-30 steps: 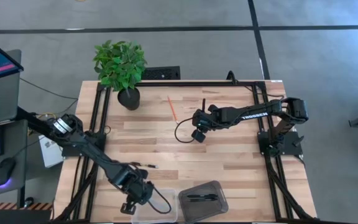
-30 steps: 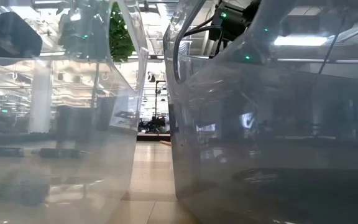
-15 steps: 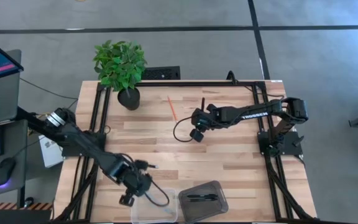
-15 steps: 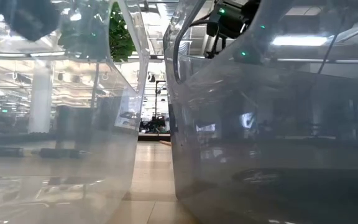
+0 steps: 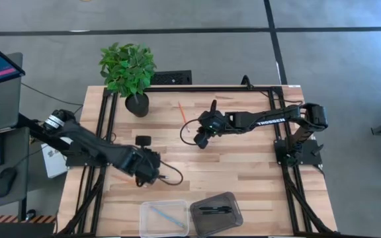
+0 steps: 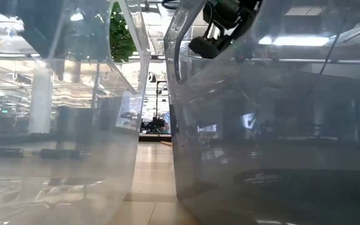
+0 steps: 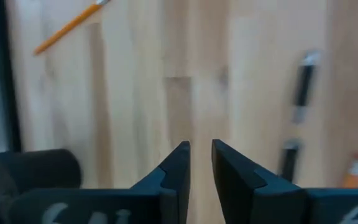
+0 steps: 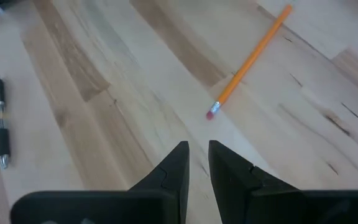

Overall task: Sort pens & pencils
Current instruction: Put the top orange pencil into the transparent bin

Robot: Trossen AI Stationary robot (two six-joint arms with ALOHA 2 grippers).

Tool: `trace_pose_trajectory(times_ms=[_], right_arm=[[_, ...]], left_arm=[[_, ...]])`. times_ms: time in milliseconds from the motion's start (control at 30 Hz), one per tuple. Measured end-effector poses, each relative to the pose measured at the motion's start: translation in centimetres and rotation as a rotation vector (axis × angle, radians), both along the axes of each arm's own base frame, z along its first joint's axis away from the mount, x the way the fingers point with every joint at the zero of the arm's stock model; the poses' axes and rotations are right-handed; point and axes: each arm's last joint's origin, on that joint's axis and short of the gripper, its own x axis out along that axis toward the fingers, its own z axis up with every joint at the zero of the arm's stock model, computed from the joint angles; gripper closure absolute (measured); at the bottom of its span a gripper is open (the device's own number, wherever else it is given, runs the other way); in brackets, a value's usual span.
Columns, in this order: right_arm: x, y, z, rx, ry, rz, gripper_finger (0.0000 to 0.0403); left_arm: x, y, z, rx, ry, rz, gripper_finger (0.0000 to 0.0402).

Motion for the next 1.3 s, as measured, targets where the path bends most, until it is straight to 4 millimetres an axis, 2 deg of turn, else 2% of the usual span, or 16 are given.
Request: trace_pose_trajectory(times_ms=[200,333,433,567,700,800,967,1100,1267,1300], right_arm=[[0.0,0.0,0.0,0.0,0.004,0.005,0.032],[0.0,0.0,0.0,-0.001,0.004,0.005,0.0308],[0.0,-0.1,0.0,-0.001,0.004,0.003,0.028],[0.0,-0.3,0.0,-0.039,0.013,0.043,0.0218],[0.4,-0.4,0.4,-0.076,-0.033,0.07,0.0161],[0.8,-0.5,0.8,-0.096,-0.094,0.076,0.014],[1.0,-0.4,1.0,-0.172,-0.096,0.155,0.0133],[1.0,-0.7,1.1,-0.133,-0.113,0.108,0.0133],[1.3,-1.6,-0.9,-0.096,-0.055,0.058,0.0133],[1.9,-1.8,-1.1,-0.089,-0.065,0.044,0.0133]], left_arm=[[-0.4,2.5,-2.9,0.091,0.058,0.07,0.031],[-0.7,4.1,-5.5,0.091,0.073,0.087,0.0271],[-0.4,4.9,-7.5,0.053,0.024,0.04,0.0237],[0.0,5.9,-9.3,-0.011,-0.036,-0.027,0.0206],[-0.2,7.1,-9.6,-0.095,-0.068,-0.057,0.0195],[-0.5,8.2,-9.4,-0.143,-0.155,-0.07,0.0193],[-1.9,9.6,-8.3,-0.175,-0.344,-0.062,0.0193],[-3.3,10.2,-7.6,-0.221,-0.487,-0.053,0.0193],[-4.8,10.4,-6.9,-0.219,-0.634,-0.058,0.0193],[-5.0,10.4,-6.8,-0.218,-0.657,-0.06,0.0193]])
